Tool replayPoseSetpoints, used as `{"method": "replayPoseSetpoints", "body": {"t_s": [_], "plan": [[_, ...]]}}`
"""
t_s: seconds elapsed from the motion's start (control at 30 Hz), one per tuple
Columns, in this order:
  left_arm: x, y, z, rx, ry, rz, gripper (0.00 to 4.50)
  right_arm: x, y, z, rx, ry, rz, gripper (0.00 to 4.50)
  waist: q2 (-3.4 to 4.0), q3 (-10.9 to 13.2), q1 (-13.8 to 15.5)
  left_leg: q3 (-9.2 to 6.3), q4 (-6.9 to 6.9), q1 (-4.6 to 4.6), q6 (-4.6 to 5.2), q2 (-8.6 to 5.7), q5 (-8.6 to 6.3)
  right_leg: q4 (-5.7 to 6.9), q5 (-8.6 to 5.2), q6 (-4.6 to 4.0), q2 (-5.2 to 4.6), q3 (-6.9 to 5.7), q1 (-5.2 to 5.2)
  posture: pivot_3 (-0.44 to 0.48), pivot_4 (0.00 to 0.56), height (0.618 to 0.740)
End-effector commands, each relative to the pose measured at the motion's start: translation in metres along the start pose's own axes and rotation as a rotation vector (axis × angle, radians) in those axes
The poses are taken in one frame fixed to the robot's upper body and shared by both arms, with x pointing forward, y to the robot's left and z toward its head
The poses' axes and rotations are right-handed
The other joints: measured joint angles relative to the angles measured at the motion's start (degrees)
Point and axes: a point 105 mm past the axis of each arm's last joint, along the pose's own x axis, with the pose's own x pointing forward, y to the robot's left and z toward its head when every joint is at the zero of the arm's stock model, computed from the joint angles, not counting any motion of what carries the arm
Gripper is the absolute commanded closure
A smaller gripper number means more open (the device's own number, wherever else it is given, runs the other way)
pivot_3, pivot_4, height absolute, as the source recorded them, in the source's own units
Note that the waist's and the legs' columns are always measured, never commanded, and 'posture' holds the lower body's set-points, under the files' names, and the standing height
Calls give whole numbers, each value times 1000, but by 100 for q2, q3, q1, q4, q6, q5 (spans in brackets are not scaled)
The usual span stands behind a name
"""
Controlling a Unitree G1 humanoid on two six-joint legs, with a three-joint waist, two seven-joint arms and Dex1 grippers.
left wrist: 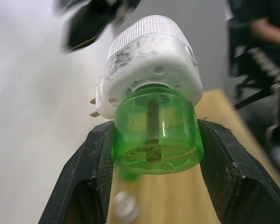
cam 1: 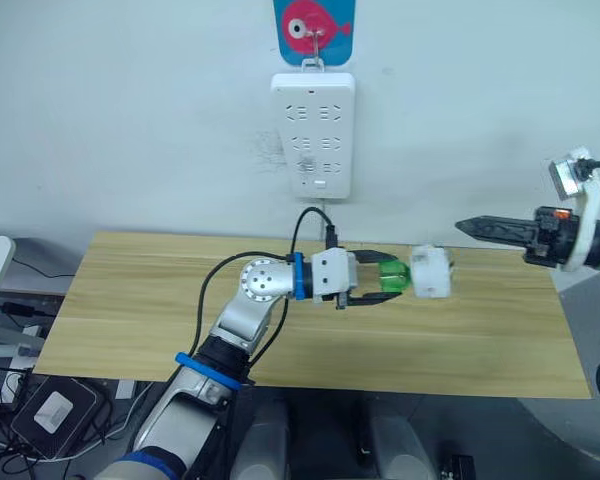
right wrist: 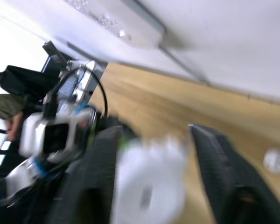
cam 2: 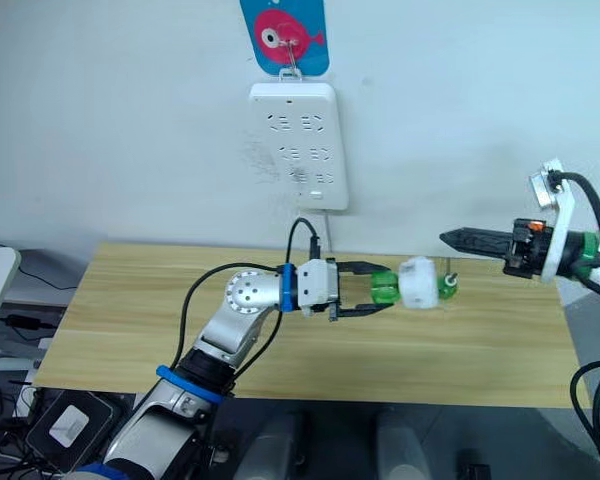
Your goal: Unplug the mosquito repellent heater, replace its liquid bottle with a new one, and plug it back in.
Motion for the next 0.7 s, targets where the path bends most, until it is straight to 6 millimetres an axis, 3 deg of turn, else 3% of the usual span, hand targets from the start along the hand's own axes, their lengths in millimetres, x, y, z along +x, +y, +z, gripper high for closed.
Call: {"method": "replayPoseSetpoints", "body": {"t_s": [0.03,0.1,0.23,0.47,0.7], "plan": [[-3,9,16,230,-66,13,2247,-9,0,-12,89,7,25,690,0,0,6,4,1,-1,3,0,-2,-1,0,0,-2,1,-1,-127,264,740],[-4,10,16,286,-69,6,2247,-7,-1,-16,110,2,33,19,0,0,-7,22,4,-2,5,-5,-3,2,2,4,-10,11,-4,-121,261,740],[0,12,19,419,-83,-24,2247,1,2,-27,161,6,71,19,-1,-1,-28,32,12,2,12,-6,-1,5,10,18,-12,21,-4,-110,257,740],[9,15,20,457,-96,-19,2247,13,19,-37,181,2,107,19,-1,-1,-64,34,9,4,18,-6,1,7,11,19,-12,23,-5,-108,247,740],[16,14,26,478,-125,-13,2247,26,23,-38,168,-23,123,19,-1,-2,-70,31,11,4,15,-5,3,7,11,19,-11,22,-6,-107,243,740]]}}
